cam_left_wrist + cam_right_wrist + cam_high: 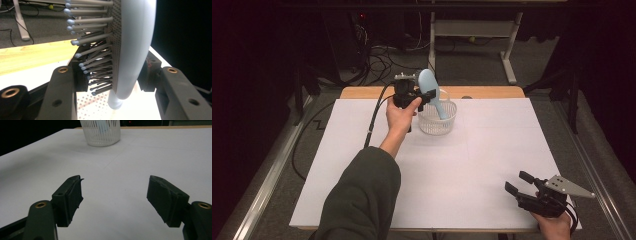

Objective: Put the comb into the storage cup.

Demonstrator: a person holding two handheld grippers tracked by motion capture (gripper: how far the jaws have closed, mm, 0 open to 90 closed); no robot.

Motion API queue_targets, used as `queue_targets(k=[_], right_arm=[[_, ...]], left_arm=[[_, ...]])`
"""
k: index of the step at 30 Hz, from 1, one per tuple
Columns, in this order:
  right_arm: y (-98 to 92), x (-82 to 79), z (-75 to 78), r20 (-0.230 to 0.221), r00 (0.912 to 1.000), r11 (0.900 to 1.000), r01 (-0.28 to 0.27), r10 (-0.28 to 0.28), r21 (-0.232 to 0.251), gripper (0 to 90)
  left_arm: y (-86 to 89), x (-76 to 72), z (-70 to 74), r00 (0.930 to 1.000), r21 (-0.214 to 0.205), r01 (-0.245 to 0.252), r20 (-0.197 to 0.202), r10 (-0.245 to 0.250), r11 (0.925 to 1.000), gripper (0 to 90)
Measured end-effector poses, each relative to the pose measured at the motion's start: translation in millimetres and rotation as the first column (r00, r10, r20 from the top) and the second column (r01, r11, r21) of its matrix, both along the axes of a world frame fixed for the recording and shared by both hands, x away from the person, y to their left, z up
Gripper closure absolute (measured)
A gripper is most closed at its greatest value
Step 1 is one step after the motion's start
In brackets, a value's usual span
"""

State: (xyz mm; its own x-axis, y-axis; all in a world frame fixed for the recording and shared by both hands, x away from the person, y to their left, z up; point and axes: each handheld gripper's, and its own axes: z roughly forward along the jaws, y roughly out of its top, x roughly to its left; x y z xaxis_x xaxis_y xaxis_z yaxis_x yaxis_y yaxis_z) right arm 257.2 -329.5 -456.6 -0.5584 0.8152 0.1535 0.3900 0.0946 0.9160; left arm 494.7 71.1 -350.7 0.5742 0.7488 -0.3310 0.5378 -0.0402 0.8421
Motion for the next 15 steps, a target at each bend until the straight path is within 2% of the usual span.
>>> queue_targets(k=[15], right_arm=[[0.0,0.0,0.0,-0.001,1.0000,1.0000,-0.001,0.001,-0.001,29.1]], left_arm=[[-4.8,1.8,-11.9,0.9999,0.004,-0.003,-0.011,0.004,1.0000,52.3]])
